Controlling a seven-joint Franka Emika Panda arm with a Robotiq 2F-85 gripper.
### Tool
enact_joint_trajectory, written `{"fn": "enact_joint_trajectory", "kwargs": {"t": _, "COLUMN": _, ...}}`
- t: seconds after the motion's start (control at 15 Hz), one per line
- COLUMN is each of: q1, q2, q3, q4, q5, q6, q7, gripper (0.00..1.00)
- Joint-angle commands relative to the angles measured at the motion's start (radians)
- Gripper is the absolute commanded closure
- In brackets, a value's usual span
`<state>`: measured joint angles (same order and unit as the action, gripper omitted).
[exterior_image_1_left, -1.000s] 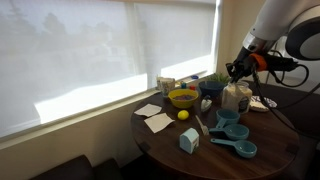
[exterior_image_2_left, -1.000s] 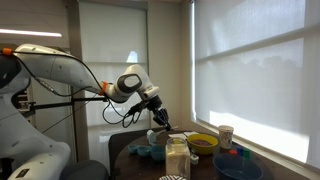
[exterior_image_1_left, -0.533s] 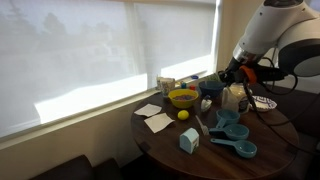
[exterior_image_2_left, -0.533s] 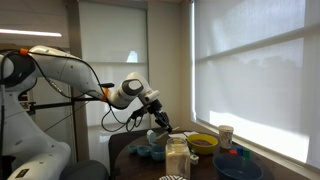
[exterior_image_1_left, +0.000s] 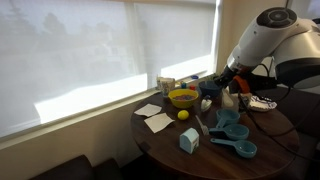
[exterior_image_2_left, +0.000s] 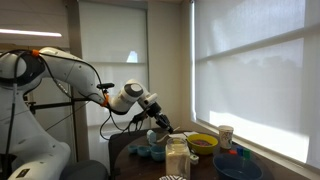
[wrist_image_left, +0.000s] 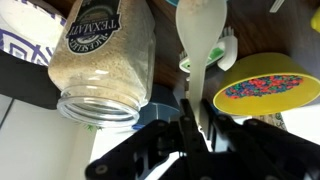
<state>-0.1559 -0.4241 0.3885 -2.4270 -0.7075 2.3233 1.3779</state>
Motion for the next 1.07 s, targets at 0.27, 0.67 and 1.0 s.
{"fn": "enact_joint_trajectory", "kwargs": {"t": 0.27, "q1": 0.092, "q2": 0.073, "q3": 0.002, "q4": 0.025, "q5": -0.241, "q6": -0.059, "q7": 0.203, "gripper": 0.97}}
{"fn": "enact_joint_trajectory", "kwargs": {"t": 0.67, "q1": 0.172, "q2": 0.105, "q3": -0.014, "q4": 0.030, "q5": -0.377, "q6": -0.176, "q7": 0.294, "gripper": 0.97}}
{"fn": "enact_joint_trajectory", "kwargs": {"t": 1.0, "q1": 0.242, "q2": 0.128, "q3": -0.021, "q4": 0.038, "q5": -0.443, "q6": -0.270, "q7": 0.344, "gripper": 0.97}}
